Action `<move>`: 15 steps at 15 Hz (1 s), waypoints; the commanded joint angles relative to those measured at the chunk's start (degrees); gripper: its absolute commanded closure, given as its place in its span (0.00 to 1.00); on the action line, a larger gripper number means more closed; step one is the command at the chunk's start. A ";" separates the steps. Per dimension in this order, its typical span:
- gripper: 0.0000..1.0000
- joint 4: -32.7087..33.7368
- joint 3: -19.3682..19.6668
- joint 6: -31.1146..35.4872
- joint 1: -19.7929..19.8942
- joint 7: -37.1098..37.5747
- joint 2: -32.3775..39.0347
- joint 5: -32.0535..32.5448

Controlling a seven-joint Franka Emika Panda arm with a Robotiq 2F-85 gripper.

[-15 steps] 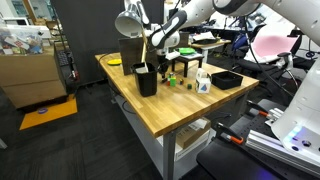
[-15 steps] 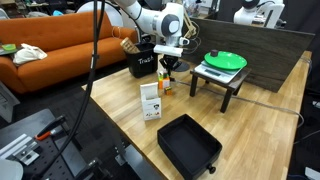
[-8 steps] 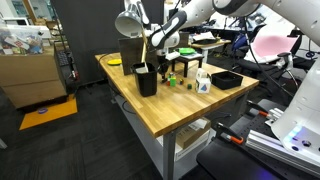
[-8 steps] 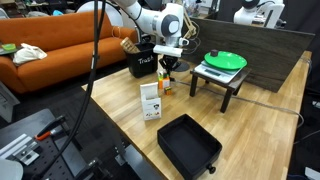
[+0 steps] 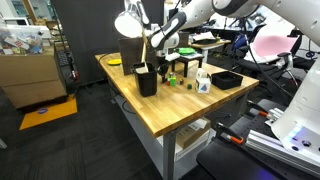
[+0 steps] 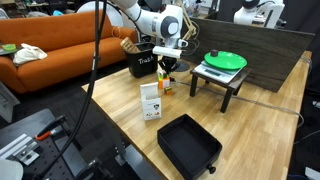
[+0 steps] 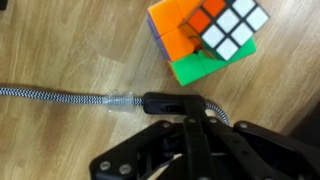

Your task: Turn on the lamp

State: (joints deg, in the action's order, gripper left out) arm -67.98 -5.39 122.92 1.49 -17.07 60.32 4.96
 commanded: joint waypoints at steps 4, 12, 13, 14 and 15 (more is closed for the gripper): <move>1.00 -0.52 0.72 2.10 0.02 -1.20 -2.16 0.07; 1.00 -14.52 0.54 11.65 0.80 -0.30 -15.06 -0.52; 1.00 -17.27 0.55 13.14 0.88 -0.25 -17.30 -0.51; 1.00 -20.39 0.75 14.34 1.01 0.10 -20.09 -0.49; 1.00 -23.13 0.97 15.63 1.08 0.44 -22.32 -0.41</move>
State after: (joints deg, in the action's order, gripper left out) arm -80.11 -4.68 133.42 1.86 -16.94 45.91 5.02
